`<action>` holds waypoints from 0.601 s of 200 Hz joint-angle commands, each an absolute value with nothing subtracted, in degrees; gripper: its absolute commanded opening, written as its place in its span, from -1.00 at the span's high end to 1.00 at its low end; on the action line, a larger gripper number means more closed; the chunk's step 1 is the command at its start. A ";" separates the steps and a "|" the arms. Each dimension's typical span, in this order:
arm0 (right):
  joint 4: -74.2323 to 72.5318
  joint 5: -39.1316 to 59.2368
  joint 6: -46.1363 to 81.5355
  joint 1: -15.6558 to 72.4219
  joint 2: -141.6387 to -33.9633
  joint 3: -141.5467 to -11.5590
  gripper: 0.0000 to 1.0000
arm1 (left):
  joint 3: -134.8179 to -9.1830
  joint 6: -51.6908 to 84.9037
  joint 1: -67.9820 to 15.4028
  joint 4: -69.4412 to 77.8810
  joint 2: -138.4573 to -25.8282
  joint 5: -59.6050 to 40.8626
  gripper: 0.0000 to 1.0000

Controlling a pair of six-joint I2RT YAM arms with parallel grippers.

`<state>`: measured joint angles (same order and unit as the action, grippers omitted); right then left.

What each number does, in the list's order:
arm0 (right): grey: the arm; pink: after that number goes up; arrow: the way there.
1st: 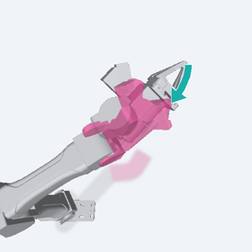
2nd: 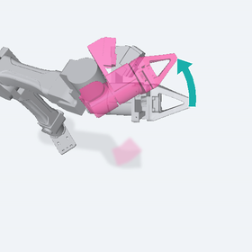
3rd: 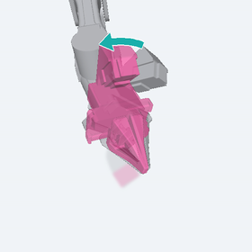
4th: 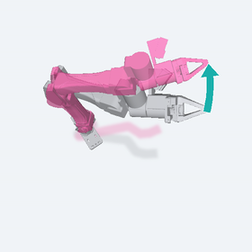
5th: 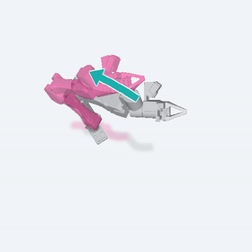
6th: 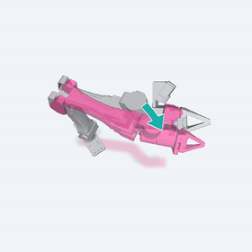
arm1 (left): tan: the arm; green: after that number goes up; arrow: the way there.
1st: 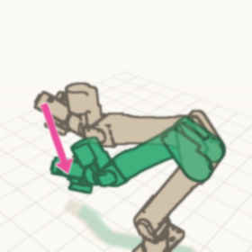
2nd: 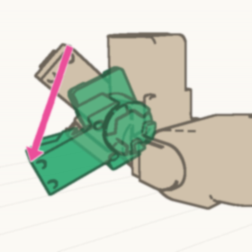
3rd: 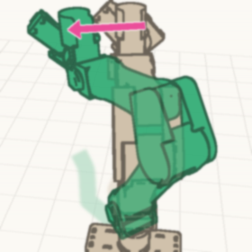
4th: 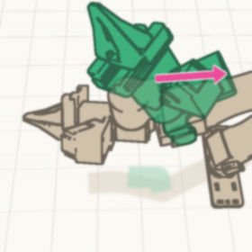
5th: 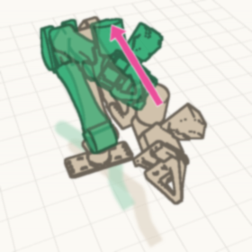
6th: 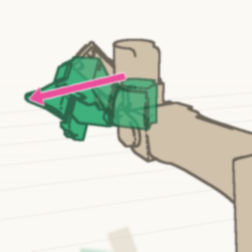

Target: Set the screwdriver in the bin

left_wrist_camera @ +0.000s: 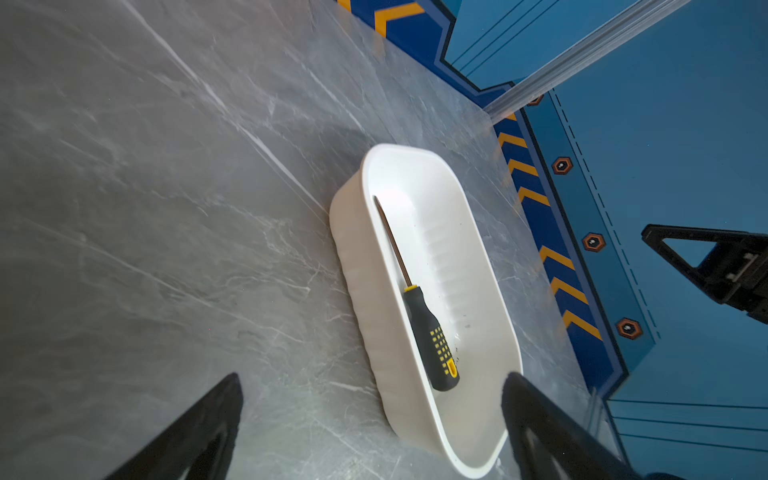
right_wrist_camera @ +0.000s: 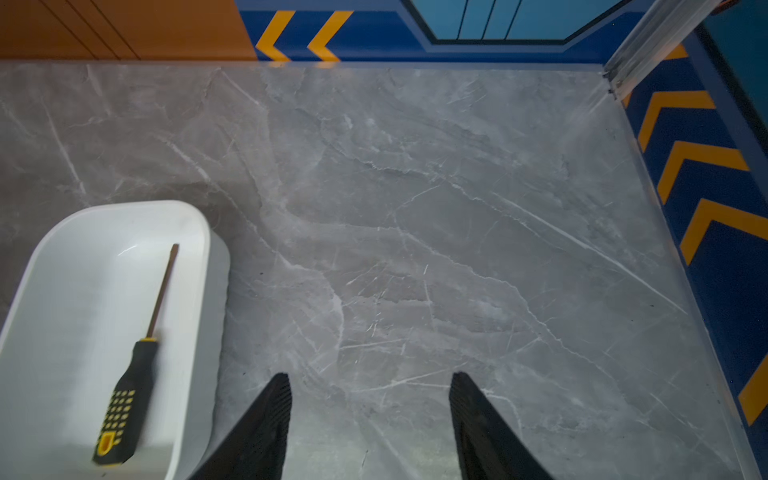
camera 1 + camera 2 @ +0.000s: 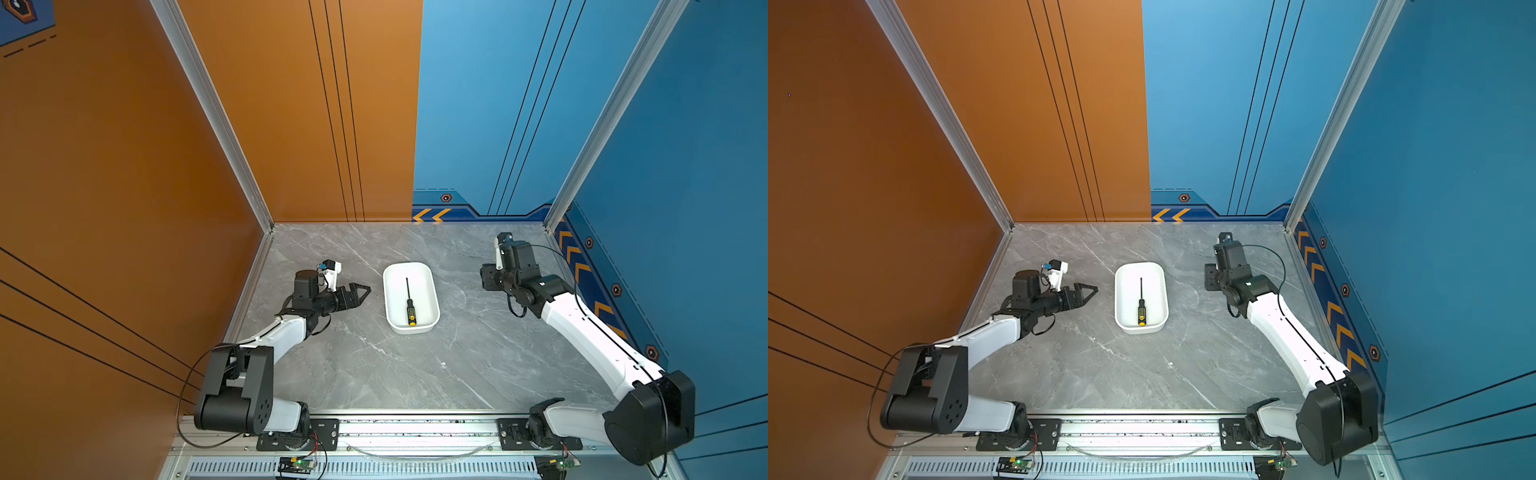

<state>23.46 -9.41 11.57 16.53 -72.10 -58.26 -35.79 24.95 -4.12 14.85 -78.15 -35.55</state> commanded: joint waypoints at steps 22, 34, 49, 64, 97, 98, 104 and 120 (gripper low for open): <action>-3.23 -9.32 6.12 10.57 -63.29 -39.19 -0.46 | -33.33 13.56 -2.61 8.78 -66.80 -18.40 -0.96; -7.31 -9.44 6.10 9.22 -62.43 -35.75 -0.47 | -32.39 11.89 -1.77 9.12 -64.96 -15.71 -0.96; -10.00 -9.72 6.16 7.49 -62.36 -33.11 -0.48 | -30.30 11.47 -0.62 11.64 -62.98 -12.59 -0.96; -12.14 -9.52 6.05 6.01 -62.95 -31.08 -0.49 | -27.66 11.81 0.88 15.78 -61.70 -11.82 -0.96; -22.34 -8.19 6.25 2.73 -65.41 -25.20 -0.49 | -23.72 11.14 2.70 22.61 -60.21 -8.57 -0.96; -22.55 -8.09 6.25 2.64 -65.49 -25.08 -0.49 | -23.64 11.06 2.71 22.64 -60.16 -8.50 -0.96; -24.12 -7.79 6.49 2.11 -66.18 -24.35 -0.49 | -23.37 10.62 3.00 23.18 -60.12 -7.92 -0.96; -28.42 -7.09 7.15 0.94 -68.21 -22.80 -0.49 | -22.52 9.35 3.64 24.66 -60.19 -7.00 -0.96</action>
